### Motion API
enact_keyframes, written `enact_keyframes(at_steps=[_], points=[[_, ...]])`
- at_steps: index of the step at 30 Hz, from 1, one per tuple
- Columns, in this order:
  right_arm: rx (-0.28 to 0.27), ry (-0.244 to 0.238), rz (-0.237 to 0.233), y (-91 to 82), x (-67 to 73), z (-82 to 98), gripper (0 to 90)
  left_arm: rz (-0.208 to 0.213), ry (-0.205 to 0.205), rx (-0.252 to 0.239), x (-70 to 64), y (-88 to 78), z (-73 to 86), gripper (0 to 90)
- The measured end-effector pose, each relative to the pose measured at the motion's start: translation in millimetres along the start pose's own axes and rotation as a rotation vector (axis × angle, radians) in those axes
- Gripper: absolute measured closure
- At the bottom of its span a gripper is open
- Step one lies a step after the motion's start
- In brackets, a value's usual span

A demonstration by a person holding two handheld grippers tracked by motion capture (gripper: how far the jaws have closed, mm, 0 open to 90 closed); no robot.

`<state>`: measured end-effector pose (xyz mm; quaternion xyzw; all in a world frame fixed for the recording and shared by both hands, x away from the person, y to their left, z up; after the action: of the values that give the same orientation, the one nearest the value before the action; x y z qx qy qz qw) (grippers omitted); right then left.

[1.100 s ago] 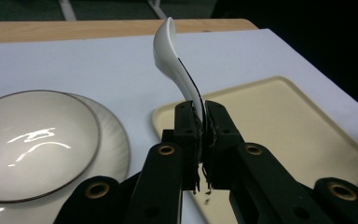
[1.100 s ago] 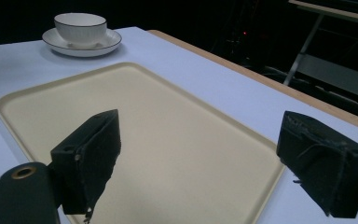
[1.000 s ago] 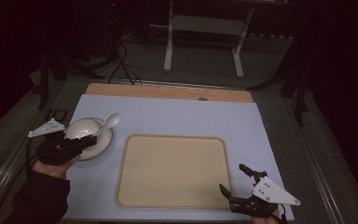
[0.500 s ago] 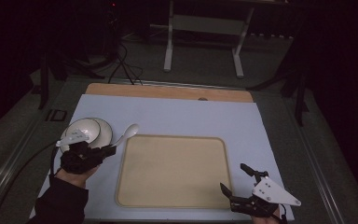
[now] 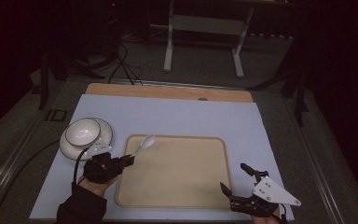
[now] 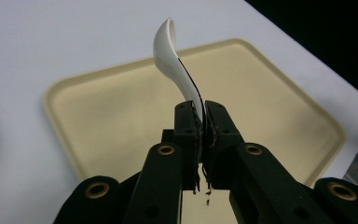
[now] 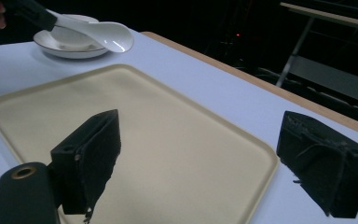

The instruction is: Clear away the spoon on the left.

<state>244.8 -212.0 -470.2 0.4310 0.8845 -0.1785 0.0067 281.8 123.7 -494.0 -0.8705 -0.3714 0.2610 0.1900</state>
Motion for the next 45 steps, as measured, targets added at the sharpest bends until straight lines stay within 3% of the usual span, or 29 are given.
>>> enact_keyframes(at_steps=[3, 4, 6, 13, 18, 19, 25, 28, 36, 40, 42, 45], points=[[-0.001, 0.003, 0.004, -0.2, -0.5, -0.1, 13.6, 0.009, -0.007, 0.012, -6.1, 6.4, 5.4, 85.8], [-0.002, 0.001, 0.004, -0.2, -0.3, -0.3, 13.6, -0.006, -0.003, 0.008, -8.0, 8.6, 7.0, 85.8], [-0.003, -0.005, 0.005, 0.1, 0.2, -0.6, 13.6, 0.003, -0.025, 0.000, -11.2, 12.2, 9.1, 85.7], [-0.005, -0.002, 0.004, 0.0, 0.1, -1.0, 13.6, -0.040, -0.057, -0.012, -16.2, 21.8, 19.1, 85.7], [-0.003, -0.006, 0.003, 0.3, 0.7, -1.0, 13.6, -0.099, -0.068, -0.040, -14.5, 25.1, 25.5, 85.7], [-0.004, -0.006, 0.005, 0.2, 0.7, -1.1, 13.6, -0.133, -0.060, -0.052, -13.7, 26.6, 27.0, 85.7], [-0.005, -0.002, 0.010, 0.1, -0.4, -1.5, 13.6, -0.176, -0.099, -0.060, -16.2, 34.2, 30.0, 85.7], [-0.004, -0.002, 0.011, 0.0, -0.2, -1.5, 13.6, -0.188, -0.132, -0.079, -19.3, 37.9, 30.5, 85.7], [-0.005, 0.003, 0.013, -0.8, 0.2, -2.1, 13.6, -0.207, -0.171, -0.096, -27.8, 46.0, 32.9, 85.7], [-0.004, 0.000, 0.012, -0.6, 0.9, -2.4, 13.6, -0.219, -0.156, -0.090, -32.3, 53.6, 35.2, 85.6], [-0.004, -0.002, 0.012, -0.4, 1.0, -2.4, 13.6, -0.215, -0.186, -0.100, -33.0, 57.5, 36.8, 85.7], [-0.005, -0.003, 0.012, -0.4, 1.0, -2.6, 13.6, -0.230, -0.193, -0.115, -33.2, 62.0, 39.3, 85.7]])
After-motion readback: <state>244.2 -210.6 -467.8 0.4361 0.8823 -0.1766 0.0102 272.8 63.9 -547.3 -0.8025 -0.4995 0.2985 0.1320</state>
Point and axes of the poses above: each handheld gripper's, and its own axes: y roughly forward along the jaws, z roughly out of its underside, x roughly to its left, the point moved 8 cm from there along y, roughly forward along the jaws, and after that the axes turned 2 degrees about z, right-handed, at the moved point
